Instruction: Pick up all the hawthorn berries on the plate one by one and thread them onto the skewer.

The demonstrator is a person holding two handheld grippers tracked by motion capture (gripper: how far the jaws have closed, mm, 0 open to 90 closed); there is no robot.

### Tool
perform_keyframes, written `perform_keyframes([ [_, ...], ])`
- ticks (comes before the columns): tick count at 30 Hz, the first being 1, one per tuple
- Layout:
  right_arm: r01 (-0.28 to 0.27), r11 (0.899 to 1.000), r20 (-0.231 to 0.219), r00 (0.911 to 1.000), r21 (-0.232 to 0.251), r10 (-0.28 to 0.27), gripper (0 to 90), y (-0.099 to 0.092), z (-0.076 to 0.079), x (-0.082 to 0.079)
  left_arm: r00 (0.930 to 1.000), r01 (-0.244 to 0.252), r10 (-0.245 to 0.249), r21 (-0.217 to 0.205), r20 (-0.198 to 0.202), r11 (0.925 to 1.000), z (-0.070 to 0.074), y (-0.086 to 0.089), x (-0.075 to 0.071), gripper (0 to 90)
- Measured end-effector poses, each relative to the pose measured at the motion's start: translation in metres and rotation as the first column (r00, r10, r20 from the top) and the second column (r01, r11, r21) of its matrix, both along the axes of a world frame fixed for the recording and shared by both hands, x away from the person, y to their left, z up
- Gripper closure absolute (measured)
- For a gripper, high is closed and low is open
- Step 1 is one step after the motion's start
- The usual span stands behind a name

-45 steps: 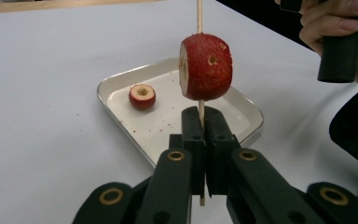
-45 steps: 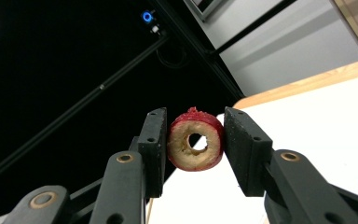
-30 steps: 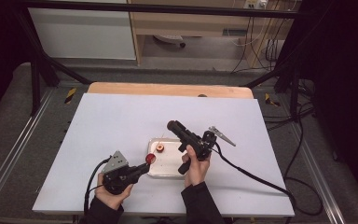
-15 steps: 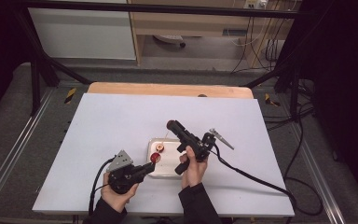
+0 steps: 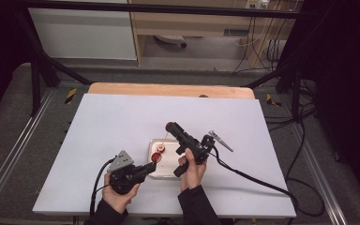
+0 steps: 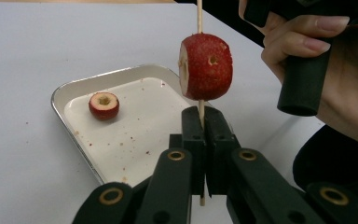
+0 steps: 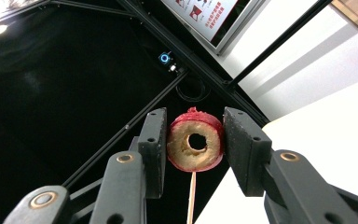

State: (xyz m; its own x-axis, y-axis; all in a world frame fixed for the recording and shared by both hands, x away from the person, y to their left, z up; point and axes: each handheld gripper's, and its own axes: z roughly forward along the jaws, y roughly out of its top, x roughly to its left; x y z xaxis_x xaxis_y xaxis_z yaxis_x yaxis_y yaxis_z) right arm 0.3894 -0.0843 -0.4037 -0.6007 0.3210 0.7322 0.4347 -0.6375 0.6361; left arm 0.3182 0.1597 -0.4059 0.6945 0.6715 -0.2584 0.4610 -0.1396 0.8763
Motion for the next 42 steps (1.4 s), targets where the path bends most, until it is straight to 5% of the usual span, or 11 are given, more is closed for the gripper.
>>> perform_keyframes([
  [13, -0.002, 1.0, -0.01, 1.0, 0.0, 0.002, 61.4, 0.013, -0.011, -0.004, 0.9991, -0.036, 0.036, -0.02, -0.023, 0.9991, 0.001, 0.0, 0.0, 88.4],
  [42, -0.088, 0.991, -0.044, 0.9955, -0.1, 0.084, 61.6, 0.028, -0.037, -0.024, 0.998, -0.05, 0.05, 0.008, -0.04, 0.9987, -0.005, 0.003, 0.007, 88.4],
])
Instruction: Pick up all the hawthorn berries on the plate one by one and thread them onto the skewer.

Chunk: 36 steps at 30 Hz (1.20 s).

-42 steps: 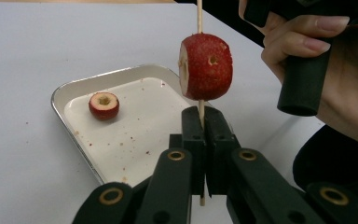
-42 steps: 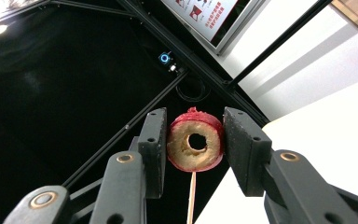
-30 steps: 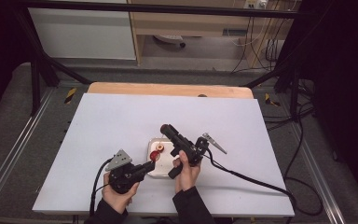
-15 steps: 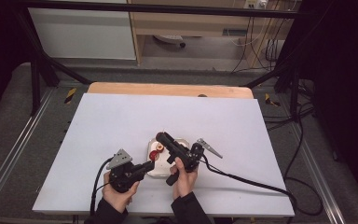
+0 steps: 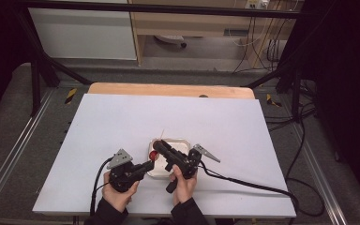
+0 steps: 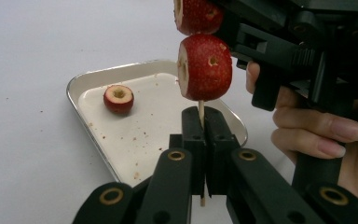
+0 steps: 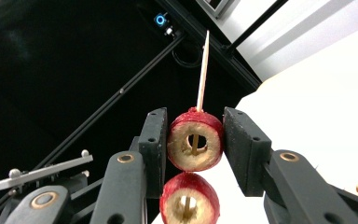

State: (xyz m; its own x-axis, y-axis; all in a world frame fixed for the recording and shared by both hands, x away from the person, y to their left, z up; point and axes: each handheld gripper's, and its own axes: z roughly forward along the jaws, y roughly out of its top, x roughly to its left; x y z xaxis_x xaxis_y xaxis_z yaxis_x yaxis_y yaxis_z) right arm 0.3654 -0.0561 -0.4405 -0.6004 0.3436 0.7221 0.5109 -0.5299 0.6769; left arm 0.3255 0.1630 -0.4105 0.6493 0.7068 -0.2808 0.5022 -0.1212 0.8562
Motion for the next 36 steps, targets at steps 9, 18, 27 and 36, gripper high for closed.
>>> perform_keyframes([
  [9, -0.021, 0.998, -0.007, 0.9998, -0.065, 0.021, 59.0, -0.003, 0.005, 0.002, 0.9996, 0.011, -0.012, 0.022, 0.025, 0.9997, -0.001, 0.004, 0.002, 88.4],
  [18, -0.073, 0.935, -0.004, 0.9971, -0.347, 0.076, 28.2, -0.021, 0.028, 0.014, 0.9987, 0.014, -0.018, 0.076, 0.049, 0.997, -0.001, 0.021, 0.006, 88.4],
  [27, -0.144, 0.748, -0.064, 0.9888, -0.647, 0.135, 12.4, -0.031, 0.024, 0.025, 0.9993, 0.021, -0.025, 0.118, 0.029, 0.9928, -0.003, 0.04, 0.013, 88.4],
  [36, -0.195, 0.6, -0.115, 0.9787, -0.776, 0.17, 9.1, -0.034, 0.035, 0.042, 0.9978, 0.05, -0.056, 0.152, 0.036, 0.9871, -0.005, 0.052, 0.014, 88.4],
])
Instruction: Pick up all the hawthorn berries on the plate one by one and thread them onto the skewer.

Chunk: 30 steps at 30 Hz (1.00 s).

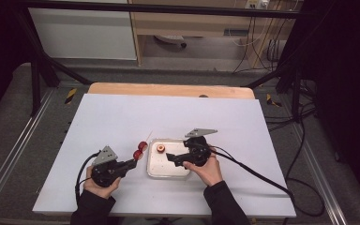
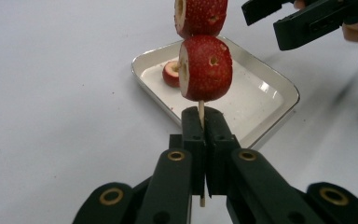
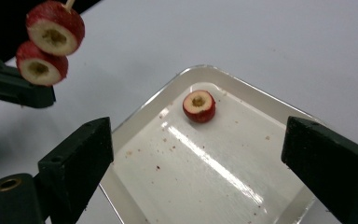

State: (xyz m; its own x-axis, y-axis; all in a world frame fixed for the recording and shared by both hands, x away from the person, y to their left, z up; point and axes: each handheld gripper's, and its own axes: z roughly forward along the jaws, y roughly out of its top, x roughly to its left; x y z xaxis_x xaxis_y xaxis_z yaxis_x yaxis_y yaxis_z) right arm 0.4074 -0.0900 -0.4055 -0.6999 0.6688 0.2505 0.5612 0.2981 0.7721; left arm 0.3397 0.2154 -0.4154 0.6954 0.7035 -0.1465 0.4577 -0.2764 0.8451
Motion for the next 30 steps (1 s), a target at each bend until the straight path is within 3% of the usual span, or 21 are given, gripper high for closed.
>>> perform_keyframes([
  [5, -0.053, 0.994, -0.011, 0.9986, -0.091, 0.052, 8.6, 0.011, 0.008, 0.008, 1.0, 0.004, -0.004, 0.002, -0.002, 1.0, -0.001, 0.006, 0.001, 88.4],
  [11, -0.116, 0.978, -0.029, 0.9932, -0.173, 0.112, 8.7, 0.027, 0.015, 0.019, 1.0, -0.004, 0.004, 0.01, -0.006, 0.9999, -0.002, 0.01, 0.002, 88.4],
  [15, -0.131, 0.96, -0.041, 0.9914, -0.246, 0.124, 8.7, 0.034, 0.016, 0.03, 0.9999, -0.008, 0.008, 0.015, -0.01, 0.9999, -0.003, 0.013, 0.004, 88.4],
  [17, -0.143, 0.953, -0.057, 0.9895, -0.267, 0.133, 9.2, 0.038, 0.016, 0.035, 0.9998, -0.013, 0.014, 0.014, -0.012, 0.9998, -0.003, 0.014, 0.005, 88.4],
  [23, -0.157, 0.947, -0.091, 0.9865, -0.28, 0.137, 11.6, 0.05, 0.016, 0.045, 0.9997, -0.023, 0.023, 0.013, -0.011, 0.9997, -0.004, 0.016, 0.006, 88.4],
  [26, -0.169, 0.934, -0.104, 0.9842, -0.314, 0.144, 13.9, 0.057, 0.016, 0.051, 0.9997, -0.024, 0.024, 0.014, -0.01, 0.9996, -0.004, 0.016, 0.006, 88.4],
  [28, -0.184, 0.933, -0.122, 0.9807, -0.311, 0.152, 16.0, 0.062, 0.017, 0.055, 0.9997, -0.023, 0.023, 0.01, -0.011, 0.9997, -0.003, 0.016, 0.006, 88.4],
  [30, -0.192, 0.925, -0.126, 0.9793, -0.329, 0.159, 17.7, 0.067, 0.017, 0.057, 0.9996, -0.025, 0.026, 0.009, -0.009, 0.9996, -0.003, 0.017, 0.006, 88.4],
])
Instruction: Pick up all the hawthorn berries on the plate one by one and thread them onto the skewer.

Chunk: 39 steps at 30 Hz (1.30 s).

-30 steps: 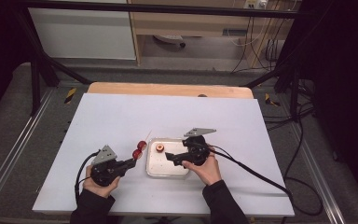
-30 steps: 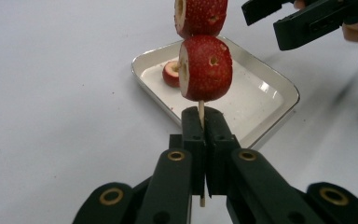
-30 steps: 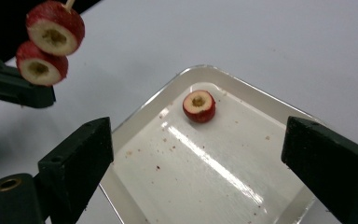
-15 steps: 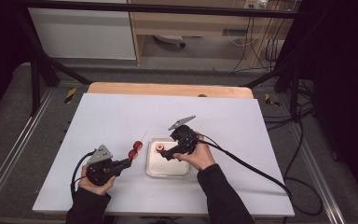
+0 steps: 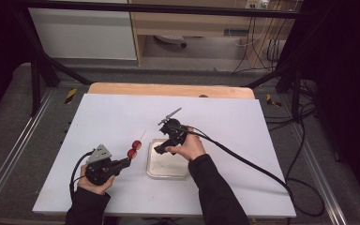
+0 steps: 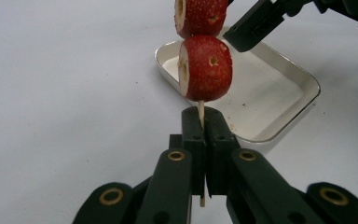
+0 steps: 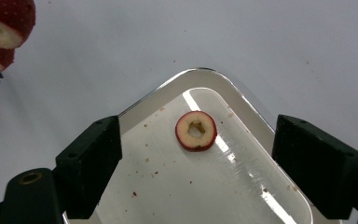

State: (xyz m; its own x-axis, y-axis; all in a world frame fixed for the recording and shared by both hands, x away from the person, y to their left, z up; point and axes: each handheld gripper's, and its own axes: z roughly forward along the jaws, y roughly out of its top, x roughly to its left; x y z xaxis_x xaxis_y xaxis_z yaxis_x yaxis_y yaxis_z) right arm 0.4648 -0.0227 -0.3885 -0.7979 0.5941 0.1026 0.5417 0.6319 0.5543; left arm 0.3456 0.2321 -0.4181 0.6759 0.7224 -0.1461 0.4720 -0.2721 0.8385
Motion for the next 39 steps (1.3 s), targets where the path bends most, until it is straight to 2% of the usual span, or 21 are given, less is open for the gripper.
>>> perform_keyframes([
  [3, -0.01, 1.0, -0.018, 0.9998, -0.004, 0.01, 22.3, 0.007, -0.002, 0.004, 1.0, -0.002, 0.003, -0.002, 0.002, 1.0, 0.001, 0.001, 0.0, 88.4],
  [8, -0.015, 0.999, -0.043, 0.999, -0.047, 0.013, 30.7, 0.012, -0.01, 0.011, 1.0, -0.002, 0.002, 0.002, 0.0, 1.0, 0.0, 0.0, 0.0, 88.4],
  [10, -0.019, 0.999, -0.046, 0.9988, -0.048, 0.017, 34.9, 0.013, -0.013, 0.014, 1.0, -0.002, 0.002, 0.003, 0.0, 1.0, 0.0, 0.0, 0.0, 88.4],
  [15, -0.028, 0.995, -0.045, 0.9987, -0.093, 0.024, 42.4, 0.014, -0.021, 0.018, 1.0, -0.003, 0.003, 0.004, 0.001, 1.0, 0.0, 0.0, 0.0, 88.4],
  [21, -0.046, 0.996, -0.05, 0.9979, -0.078, 0.042, 49.2, 0.016, -0.023, 0.018, 1.0, -0.001, 0.001, 0.006, 0.002, 1.0, 0.0, -0.001, 0.0, 88.4],
  [31, -0.06, 0.994, -0.078, 0.9956, -0.089, 0.053, 60.0, 0.018, -0.029, 0.018, 1.0, 0.001, -0.001, 0.008, 0.005, 1.0, 0.001, -0.001, -0.001, 88.4],
  [39, -0.05, 0.994, -0.089, 0.9951, -0.096, 0.042, 61.0, 0.018, -0.029, 0.017, 1.0, 0.003, -0.003, 0.009, 0.005, 1.0, 0.001, -0.002, -0.001, 88.4],
])
